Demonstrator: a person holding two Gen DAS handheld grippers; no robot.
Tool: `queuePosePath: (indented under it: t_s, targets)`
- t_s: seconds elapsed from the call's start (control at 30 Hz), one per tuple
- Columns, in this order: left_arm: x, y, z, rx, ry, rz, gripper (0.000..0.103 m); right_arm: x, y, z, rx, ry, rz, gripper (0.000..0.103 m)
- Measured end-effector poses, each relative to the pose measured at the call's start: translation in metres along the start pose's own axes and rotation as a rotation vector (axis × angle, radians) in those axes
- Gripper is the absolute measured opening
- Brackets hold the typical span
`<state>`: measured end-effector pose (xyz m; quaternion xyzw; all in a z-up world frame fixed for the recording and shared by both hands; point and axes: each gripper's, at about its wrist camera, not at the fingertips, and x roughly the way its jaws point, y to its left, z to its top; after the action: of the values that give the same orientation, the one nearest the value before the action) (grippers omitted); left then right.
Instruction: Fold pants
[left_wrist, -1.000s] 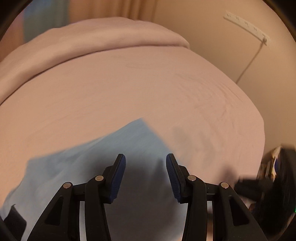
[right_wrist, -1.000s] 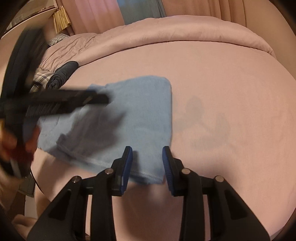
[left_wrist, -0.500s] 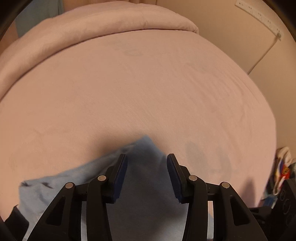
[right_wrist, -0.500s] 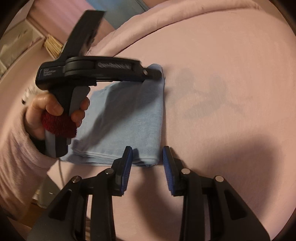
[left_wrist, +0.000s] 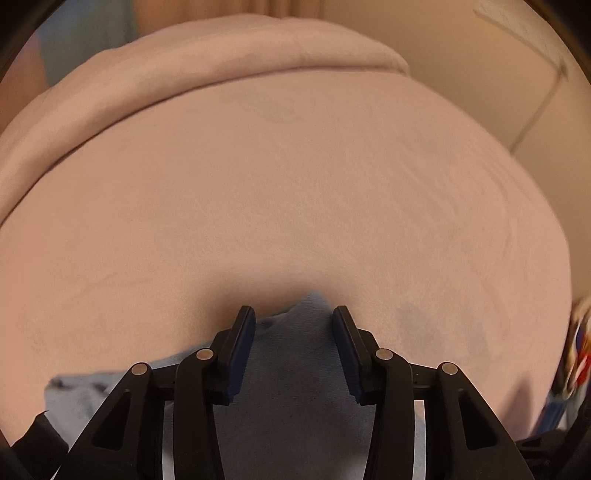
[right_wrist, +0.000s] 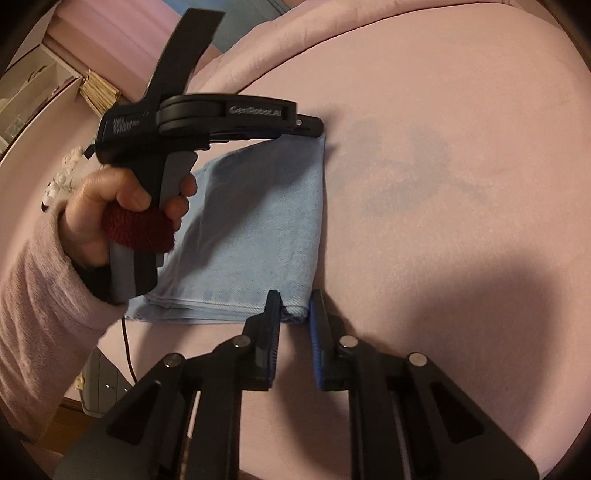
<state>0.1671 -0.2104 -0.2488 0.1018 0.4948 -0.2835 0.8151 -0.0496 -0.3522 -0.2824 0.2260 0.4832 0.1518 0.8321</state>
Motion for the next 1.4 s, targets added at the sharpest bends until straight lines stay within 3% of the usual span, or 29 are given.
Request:
queuePosePath:
  t_s: [0.07, 0.13, 0.2, 0.37, 0.57, 0.67, 0.8, 0.9, 1.07, 1.3, 1.4]
  targets:
    - [-0.018, 0.009, -0.008, -0.038, -0.042, -0.007, 0.045, -0.003, 0.012, -0.005, -0.043, -0.002, -0.025, 0.019]
    - [-0.037, 0.013, -0.023, -0.016, -0.085, 0.085, 0.045, -0.010, 0.017, -0.009, -0.075, -0.009, -0.049, 0.024]
    - [-0.053, 0.018, -0.042, -0.003, -0.120, 0.126, 0.045, -0.016, 0.023, -0.013, -0.102, -0.029, -0.081, 0.027]
    - [-0.076, 0.042, -0.086, -0.053, -0.106, 0.209, 0.045, -0.023, 0.033, -0.009, -0.144, -0.078, -0.115, 0.028]
    - [-0.093, 0.055, -0.129, -0.121, -0.085, 0.224, 0.045, -0.019, 0.056, 0.005, -0.205, -0.118, -0.123, 0.028]
    - [-0.097, 0.052, -0.139, -0.114, -0.081, 0.241, 0.045, -0.013, 0.062, 0.014, -0.234, -0.117, -0.130, 0.028]
    - [-0.084, 0.058, -0.160, -0.148, -0.030, 0.207, 0.046, 0.002, 0.069, 0.023, -0.250, -0.076, -0.140, 0.028]
    - [-0.085, 0.067, -0.177, -0.208, -0.092, 0.160, 0.046, 0.024, 0.067, 0.017, -0.272, 0.012, -0.184, 0.029]
    - [-0.100, 0.075, -0.180, -0.221, -0.115, 0.144, 0.046, 0.019, 0.080, 0.018, -0.288, 0.016, -0.215, 0.032]
    - [-0.141, 0.102, -0.202, -0.299, -0.201, 0.181, 0.048, 0.026, 0.117, 0.019, -0.367, 0.002, -0.158, 0.035]
    - [-0.160, 0.121, -0.211, -0.377, -0.248, 0.172, 0.050, 0.042, 0.142, 0.019, -0.415, 0.013, -0.118, 0.035]
